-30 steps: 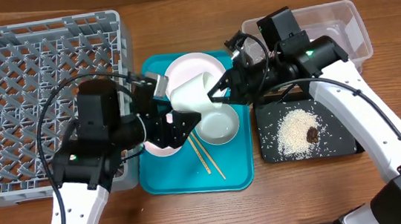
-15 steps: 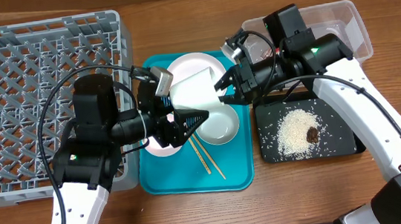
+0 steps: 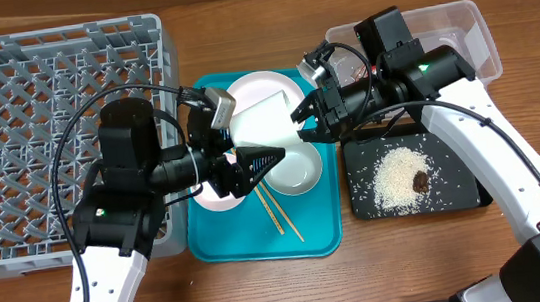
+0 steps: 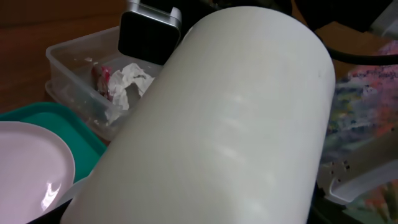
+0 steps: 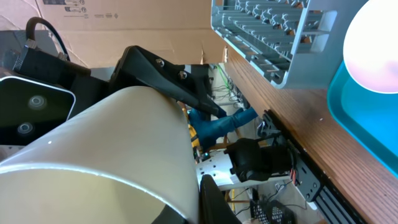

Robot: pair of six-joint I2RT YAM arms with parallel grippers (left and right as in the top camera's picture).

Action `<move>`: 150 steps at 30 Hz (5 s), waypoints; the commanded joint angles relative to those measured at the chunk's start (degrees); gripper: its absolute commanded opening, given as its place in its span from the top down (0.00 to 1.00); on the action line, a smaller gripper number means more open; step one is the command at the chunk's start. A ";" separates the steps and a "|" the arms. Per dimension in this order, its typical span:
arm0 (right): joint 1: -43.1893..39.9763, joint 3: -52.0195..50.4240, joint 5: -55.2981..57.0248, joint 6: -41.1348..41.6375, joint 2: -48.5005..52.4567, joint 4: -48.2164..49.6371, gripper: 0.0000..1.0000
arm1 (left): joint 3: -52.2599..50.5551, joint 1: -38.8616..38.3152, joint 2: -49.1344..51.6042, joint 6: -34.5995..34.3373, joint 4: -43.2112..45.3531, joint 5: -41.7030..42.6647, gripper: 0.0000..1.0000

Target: Sort waste into correct bins and load items into the dishwasher

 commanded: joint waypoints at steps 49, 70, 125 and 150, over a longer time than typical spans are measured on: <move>1.84 0.42 -1.70 -1.55 -0.37 -1.20 0.81 | 1.01 2.56 2.45 0.94 2.10 2.36 0.50; -12.76 0.55 46.66 -4.39 -0.57 -14.21 0.42 | 3.74 17.53 0.55 1.75 -17.40 -30.32 0.80; -36.11 0.52 57.57 -8.85 -4.52 -30.45 0.18 | 16.61 2.14 16.96 2.82 -35.43 -40.09 0.00; -39.69 0.48 59.06 -9.27 -4.50 -31.41 0.00 | 16.57 -15.45 47.91 0.42 -38.32 -52.85 0.67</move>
